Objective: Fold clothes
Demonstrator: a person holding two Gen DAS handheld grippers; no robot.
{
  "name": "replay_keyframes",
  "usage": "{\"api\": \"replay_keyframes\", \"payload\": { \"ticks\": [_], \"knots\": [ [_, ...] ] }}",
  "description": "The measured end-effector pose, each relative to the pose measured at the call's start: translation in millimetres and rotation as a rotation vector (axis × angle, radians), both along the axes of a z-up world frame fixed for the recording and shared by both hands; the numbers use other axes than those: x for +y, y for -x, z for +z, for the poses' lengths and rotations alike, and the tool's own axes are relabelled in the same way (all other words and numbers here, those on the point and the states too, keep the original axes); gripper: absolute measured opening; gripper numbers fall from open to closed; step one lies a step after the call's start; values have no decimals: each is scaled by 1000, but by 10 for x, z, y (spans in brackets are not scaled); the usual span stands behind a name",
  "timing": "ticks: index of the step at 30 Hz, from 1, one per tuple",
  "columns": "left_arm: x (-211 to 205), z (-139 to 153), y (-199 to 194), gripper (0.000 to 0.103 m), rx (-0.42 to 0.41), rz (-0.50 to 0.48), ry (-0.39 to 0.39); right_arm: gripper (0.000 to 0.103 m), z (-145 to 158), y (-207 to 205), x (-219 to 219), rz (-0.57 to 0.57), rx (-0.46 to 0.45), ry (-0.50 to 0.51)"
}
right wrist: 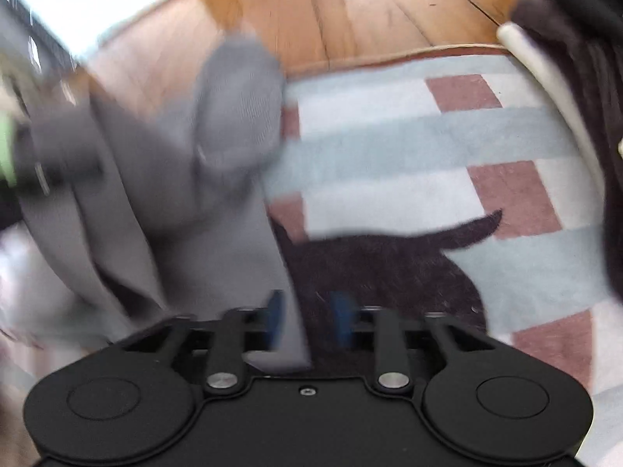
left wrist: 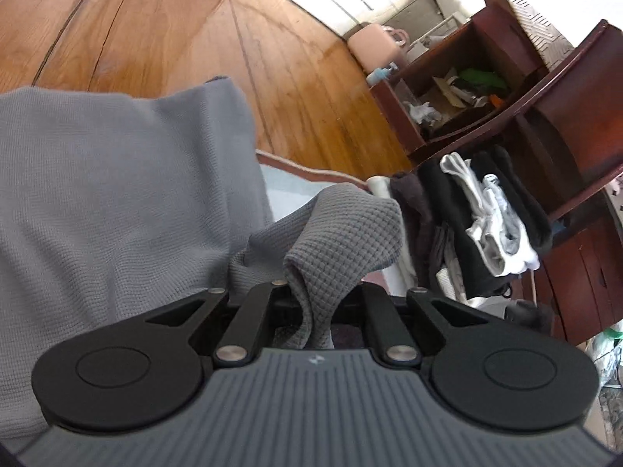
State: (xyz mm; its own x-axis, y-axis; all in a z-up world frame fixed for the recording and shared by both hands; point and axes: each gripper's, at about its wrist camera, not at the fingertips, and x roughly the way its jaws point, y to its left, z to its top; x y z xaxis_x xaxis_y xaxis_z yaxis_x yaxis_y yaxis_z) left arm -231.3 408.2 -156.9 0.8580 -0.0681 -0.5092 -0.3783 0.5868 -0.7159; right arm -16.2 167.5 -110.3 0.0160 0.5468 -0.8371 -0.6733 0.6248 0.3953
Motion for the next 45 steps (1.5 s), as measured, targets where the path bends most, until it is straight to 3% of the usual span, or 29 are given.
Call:
{"api": "replay_keyframes", "payload": {
  "ticks": [1, 4, 8, 11, 15, 16, 17, 18, 19, 20, 23, 24, 25, 27, 30, 33, 35, 38, 42, 45],
  "knots": [
    [7, 12, 11, 6, -8, 0, 2, 73, 47, -97, -41, -32, 59, -59],
    [25, 19, 36, 6, -22, -1, 22, 74, 78, -353, -26, -95, 253, -202],
    [61, 29, 99, 6, -49, -13, 49, 78, -244, -624, 272, -156, 673, -322],
    [60, 87, 122, 6, -76, -32, 37, 87, -509, -680, 500, -220, 850, -298],
    [58, 169, 164, 6, -122, -57, 21, 87, -760, -761, 747, -314, 845, -176],
    [66, 177, 181, 6, -128, -57, 17, 66, -787, -785, 830, -305, 848, -183],
    [75, 184, 198, 6, -134, -56, 13, 19, -736, -800, 956, -264, 833, -206],
    [84, 194, 220, 6, -141, -55, 4, 9, -508, -773, 1108, -169, 747, -255],
    [94, 205, 243, 6, -147, -54, -5, 8, -280, -746, 1259, -74, 659, -302],
    [105, 212, 256, 6, -155, -58, -5, 8, -77, -719, 1394, 10, 574, -341],
    [111, 172, 203, 15, -174, -105, 22, 7, -74, -662, 1367, 26, 428, -285],
    [99, 130, 136, 24, -153, -126, 30, 7, -72, -644, 1358, 31, 380, -267],
    [85, 60, 42, 44, -105, -144, 43, 7, -71, -625, 1350, 37, 331, -248],
    [52, -102, -135, 58, 18, -165, 56, 16, -69, -587, 1332, 47, 234, -210],
    [-32, -246, -304, 58, 225, -160, -39, 24, -65, -530, 1305, 62, 88, -154],
    [-26, -160, -252, 58, 261, -129, -102, 31, -61, -476, 1267, 72, -46, -103],
    [8, -90, -172, 59, 261, -107, -108, 49, -52, -473, 1029, 2, 60, -184],
    [1, -28, -122, 59, 295, -111, -125, 49, -70, -432, 728, -9, 168, -239],
    [-166, -19, -164, 59, 332, -185, -177, 60, -118, -238, 387, 55, 194, -204],
    [-327, -97, -327, 63, 387, -257, -257, 62, -241, -70, 352, 83, 179, -160]
  ]
}}
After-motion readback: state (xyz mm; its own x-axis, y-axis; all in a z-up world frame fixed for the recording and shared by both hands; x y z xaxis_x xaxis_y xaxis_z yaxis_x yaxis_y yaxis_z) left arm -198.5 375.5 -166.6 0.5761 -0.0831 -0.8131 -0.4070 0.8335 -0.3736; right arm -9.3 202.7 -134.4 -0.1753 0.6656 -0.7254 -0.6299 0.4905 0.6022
